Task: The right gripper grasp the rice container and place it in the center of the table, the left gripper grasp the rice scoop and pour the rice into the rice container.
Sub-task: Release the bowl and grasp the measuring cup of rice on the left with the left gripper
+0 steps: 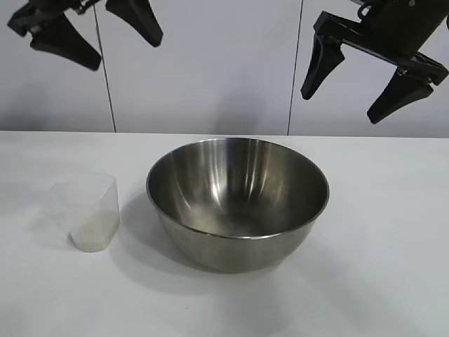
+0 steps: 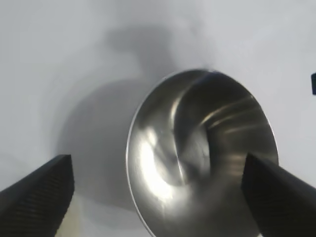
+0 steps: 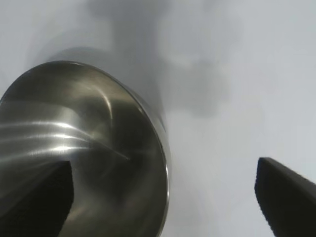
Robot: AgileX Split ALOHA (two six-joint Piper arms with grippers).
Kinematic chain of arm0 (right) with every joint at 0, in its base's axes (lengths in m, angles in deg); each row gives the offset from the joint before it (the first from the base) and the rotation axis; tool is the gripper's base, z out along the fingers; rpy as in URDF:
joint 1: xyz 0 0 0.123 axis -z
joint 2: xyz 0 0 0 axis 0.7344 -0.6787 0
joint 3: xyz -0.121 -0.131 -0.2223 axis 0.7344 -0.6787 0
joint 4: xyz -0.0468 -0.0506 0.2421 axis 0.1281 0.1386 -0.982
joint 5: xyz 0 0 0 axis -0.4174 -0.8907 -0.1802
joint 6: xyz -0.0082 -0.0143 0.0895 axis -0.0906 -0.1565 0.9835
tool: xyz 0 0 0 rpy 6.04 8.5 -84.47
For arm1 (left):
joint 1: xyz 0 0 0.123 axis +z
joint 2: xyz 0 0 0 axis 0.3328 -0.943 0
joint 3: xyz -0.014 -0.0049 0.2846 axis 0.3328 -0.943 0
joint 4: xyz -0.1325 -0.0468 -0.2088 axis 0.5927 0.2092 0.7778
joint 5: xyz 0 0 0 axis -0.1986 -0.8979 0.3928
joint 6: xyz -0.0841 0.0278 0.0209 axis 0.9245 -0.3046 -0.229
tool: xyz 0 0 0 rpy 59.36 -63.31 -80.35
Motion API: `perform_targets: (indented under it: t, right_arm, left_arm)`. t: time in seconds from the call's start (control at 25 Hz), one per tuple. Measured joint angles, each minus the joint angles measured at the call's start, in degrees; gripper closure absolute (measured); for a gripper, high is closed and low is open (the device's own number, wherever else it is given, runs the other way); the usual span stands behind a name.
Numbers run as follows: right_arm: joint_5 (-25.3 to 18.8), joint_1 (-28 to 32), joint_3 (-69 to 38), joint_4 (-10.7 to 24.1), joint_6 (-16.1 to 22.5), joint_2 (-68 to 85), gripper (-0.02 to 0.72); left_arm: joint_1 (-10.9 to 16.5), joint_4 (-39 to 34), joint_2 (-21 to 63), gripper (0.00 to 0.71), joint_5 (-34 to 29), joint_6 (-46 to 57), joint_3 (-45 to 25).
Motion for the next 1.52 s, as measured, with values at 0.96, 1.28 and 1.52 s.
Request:
perform_targets:
  t: [0.96,1.28,1.52]
  right_arm:
    - [-0.05,0.00,0.00,0.17,0.06,0.00,0.009]
    - [-0.05,0.00,0.00,0.58,0.06,0.00,0.009]
    - [-0.05,0.00,0.00,0.65,0.06,0.00,0.009]
  left_arm:
    - [-9.89,-10.83,2.52,0.138,99.46,-2.79,-72.24]
    - [-9.89,-9.82,-8.65,0.140,100.53,-2.86,-72.37]
    - [-9.89,-6.58,-18.06,0.140,100.79,-2.91,-70.70]
